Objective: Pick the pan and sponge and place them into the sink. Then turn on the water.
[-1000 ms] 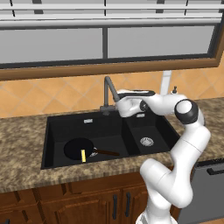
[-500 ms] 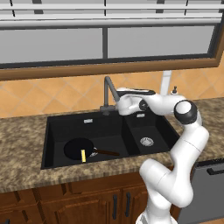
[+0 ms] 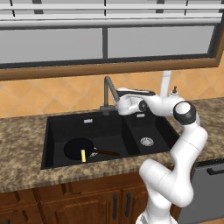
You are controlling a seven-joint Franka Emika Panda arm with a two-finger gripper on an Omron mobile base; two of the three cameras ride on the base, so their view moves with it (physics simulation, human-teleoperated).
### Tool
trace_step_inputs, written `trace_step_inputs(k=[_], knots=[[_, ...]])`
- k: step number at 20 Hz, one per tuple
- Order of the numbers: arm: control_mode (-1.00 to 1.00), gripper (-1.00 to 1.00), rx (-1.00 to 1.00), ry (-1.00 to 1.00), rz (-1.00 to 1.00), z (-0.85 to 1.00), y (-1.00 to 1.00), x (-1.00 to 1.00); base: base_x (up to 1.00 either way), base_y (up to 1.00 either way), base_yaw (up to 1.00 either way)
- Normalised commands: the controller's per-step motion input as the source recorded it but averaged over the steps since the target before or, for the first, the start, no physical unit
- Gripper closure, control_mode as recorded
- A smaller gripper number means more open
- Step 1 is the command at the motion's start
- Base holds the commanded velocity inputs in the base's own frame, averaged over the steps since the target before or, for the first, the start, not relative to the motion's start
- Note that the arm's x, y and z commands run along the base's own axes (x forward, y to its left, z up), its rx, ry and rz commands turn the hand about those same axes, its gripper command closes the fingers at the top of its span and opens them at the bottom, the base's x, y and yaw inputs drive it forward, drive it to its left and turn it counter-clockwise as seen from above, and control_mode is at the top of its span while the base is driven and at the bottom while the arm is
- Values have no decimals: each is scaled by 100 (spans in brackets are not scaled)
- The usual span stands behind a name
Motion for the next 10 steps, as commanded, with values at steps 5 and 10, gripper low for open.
trace_step_inputs(k=[5, 10], knots=[[-100, -100, 0, 0, 0, -8, 0, 10, 0, 0, 0], [-100, -100, 0, 0, 0, -8, 0, 16, 0, 0, 0]])
